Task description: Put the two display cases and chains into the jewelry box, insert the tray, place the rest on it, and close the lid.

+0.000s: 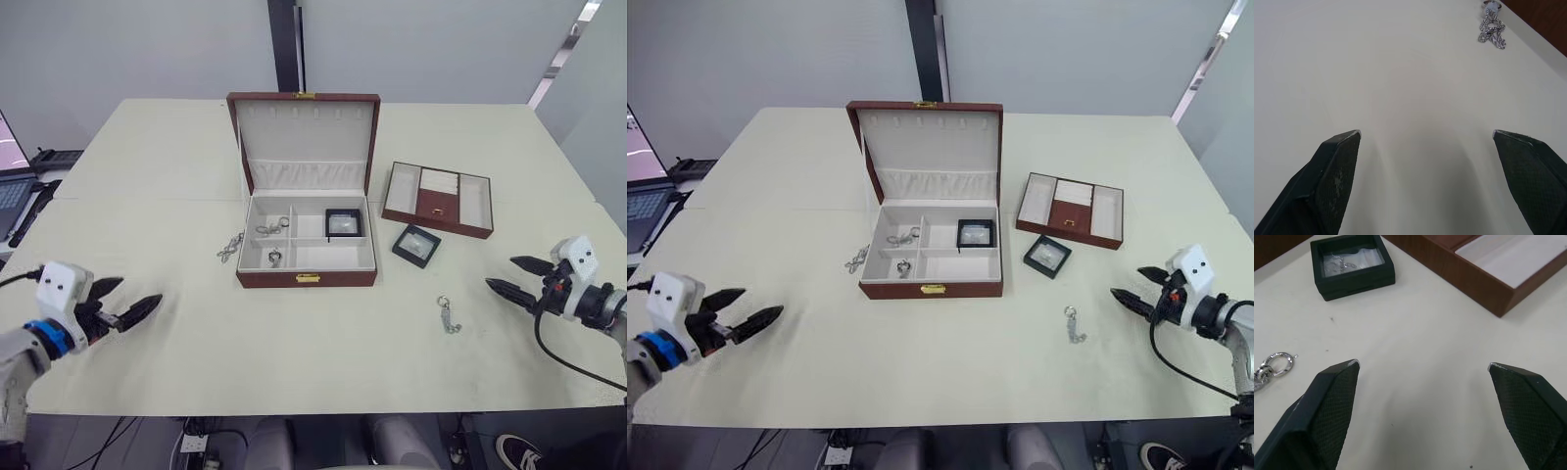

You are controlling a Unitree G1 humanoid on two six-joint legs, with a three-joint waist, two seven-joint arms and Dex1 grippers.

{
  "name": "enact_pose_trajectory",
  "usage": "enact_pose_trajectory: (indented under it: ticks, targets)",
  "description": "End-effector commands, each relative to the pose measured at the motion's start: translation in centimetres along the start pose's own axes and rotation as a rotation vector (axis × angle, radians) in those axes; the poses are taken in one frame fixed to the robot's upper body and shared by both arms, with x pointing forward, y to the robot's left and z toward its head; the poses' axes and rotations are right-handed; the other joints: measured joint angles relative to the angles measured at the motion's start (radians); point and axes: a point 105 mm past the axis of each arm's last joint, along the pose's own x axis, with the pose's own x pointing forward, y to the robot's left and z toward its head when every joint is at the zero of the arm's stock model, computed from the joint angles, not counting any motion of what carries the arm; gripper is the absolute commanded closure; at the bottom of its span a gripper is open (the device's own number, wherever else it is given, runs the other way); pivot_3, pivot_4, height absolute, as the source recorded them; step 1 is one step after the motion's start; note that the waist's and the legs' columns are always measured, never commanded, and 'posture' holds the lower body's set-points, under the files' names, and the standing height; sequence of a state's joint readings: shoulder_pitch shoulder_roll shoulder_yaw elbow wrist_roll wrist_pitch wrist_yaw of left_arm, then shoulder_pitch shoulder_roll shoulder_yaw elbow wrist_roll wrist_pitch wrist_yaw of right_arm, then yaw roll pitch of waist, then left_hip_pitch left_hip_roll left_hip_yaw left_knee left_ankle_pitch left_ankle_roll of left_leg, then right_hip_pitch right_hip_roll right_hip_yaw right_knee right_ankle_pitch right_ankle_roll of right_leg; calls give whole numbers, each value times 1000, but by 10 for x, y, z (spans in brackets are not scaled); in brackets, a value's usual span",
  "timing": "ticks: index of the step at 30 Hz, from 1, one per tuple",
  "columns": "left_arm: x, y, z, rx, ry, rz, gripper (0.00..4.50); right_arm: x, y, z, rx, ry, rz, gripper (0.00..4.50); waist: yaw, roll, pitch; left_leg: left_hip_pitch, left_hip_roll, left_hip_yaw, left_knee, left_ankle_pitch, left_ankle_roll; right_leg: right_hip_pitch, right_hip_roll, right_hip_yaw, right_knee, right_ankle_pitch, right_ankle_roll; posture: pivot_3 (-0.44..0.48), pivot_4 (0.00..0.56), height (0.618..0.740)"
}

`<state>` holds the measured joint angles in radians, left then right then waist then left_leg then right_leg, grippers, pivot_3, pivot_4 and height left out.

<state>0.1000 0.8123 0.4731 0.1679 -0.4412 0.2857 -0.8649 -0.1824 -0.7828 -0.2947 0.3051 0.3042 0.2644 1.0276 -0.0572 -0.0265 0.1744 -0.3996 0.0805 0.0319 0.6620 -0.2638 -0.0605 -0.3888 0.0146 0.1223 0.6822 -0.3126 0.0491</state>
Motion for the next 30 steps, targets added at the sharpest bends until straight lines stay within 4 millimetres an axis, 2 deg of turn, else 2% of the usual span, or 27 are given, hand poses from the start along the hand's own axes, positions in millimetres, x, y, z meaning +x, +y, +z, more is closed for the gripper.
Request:
enact_pose_trajectory:
  ticks: [1,16,19,23,24,26,30]
  targets:
    - [-7,10,15,44,-56,58,0,-3,-7,12,-25,-51,-29,30,0,0,0,0,0,0,0,0,0,0,0,0,0,0,0,0,150,740]
    - [-4,5,25,61,-89,54,0,-1,-8,21,-28,-74,-15,30,0,0,0,1,0,0,0,0,0,0,0,0,0,0,1,0,150,740]
    - [2,-4,37,85,-113,10,0,-1,-3,36,-26,-114,31,30,0,0,0,0,0,0,0,0,0,1,0,0,0,0,1,0,150,740]
    - [16,-39,75,135,-201,-157,0,3,13,62,-62,-91,176,30,1,0,0,1,0,0,1,0,0,1,0,0,1,1,1,0,150,740]
    - [18,-47,80,146,-211,-186,0,4,14,65,-71,-80,194,30,1,0,0,1,0,0,1,0,0,1,0,0,1,1,2,0,150,740]
    - [26,-75,91,179,-233,-300,0,9,22,78,-112,-42,259,30,1,0,0,1,0,0,1,0,0,1,0,0,1,1,2,0,150,740]
    - [34,-119,102,211,-270,-462,0,19,35,100,-163,-13,341,30,0,0,0,1,0,-1,1,0,0,1,0,0,1,1,2,0,150,740]
